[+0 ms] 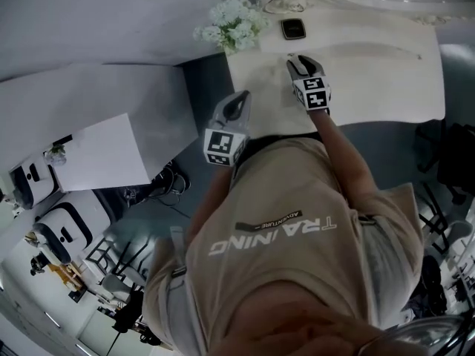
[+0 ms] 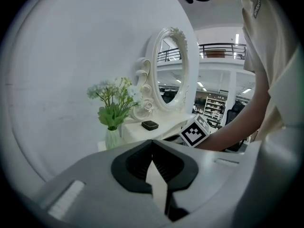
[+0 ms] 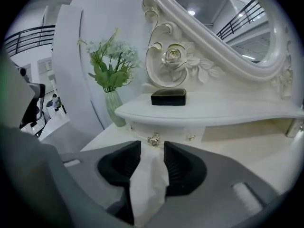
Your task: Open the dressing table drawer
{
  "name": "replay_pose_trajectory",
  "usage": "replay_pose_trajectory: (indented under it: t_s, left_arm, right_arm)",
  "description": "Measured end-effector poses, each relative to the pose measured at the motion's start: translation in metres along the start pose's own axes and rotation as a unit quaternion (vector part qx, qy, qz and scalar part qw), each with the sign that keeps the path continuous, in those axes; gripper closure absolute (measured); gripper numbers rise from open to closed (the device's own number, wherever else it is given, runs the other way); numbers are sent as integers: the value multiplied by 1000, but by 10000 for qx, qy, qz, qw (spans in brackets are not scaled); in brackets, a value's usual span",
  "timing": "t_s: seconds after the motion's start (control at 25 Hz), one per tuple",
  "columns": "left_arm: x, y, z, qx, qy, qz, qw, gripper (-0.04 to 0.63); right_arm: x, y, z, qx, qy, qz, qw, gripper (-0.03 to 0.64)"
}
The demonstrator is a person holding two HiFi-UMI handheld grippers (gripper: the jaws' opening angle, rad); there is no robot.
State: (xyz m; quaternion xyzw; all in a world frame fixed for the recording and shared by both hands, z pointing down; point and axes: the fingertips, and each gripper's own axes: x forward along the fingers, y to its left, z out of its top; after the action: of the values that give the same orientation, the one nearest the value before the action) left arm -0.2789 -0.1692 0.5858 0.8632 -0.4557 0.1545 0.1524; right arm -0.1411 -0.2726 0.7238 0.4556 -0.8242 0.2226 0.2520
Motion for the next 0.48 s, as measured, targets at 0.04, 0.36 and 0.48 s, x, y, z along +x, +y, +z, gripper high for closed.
replay_pose_trajectory:
  t_s: [0.04, 0.36, 0.48]
  left_arm:
    - [-3, 4, -2, -12, 7, -26, 10000, 588]
    - [-23, 32, -13, -32, 124, -180, 9998, 588]
    - [-29, 40, -12, 9, 95, -154, 9998, 588]
  right_arm:
    - [3, 0, 1, 50, -6, -77, 10000, 462]
    - [28, -6, 4, 314, 37, -645, 9974, 463]
    - [30, -3, 7, 221, 7, -862, 9960, 487]
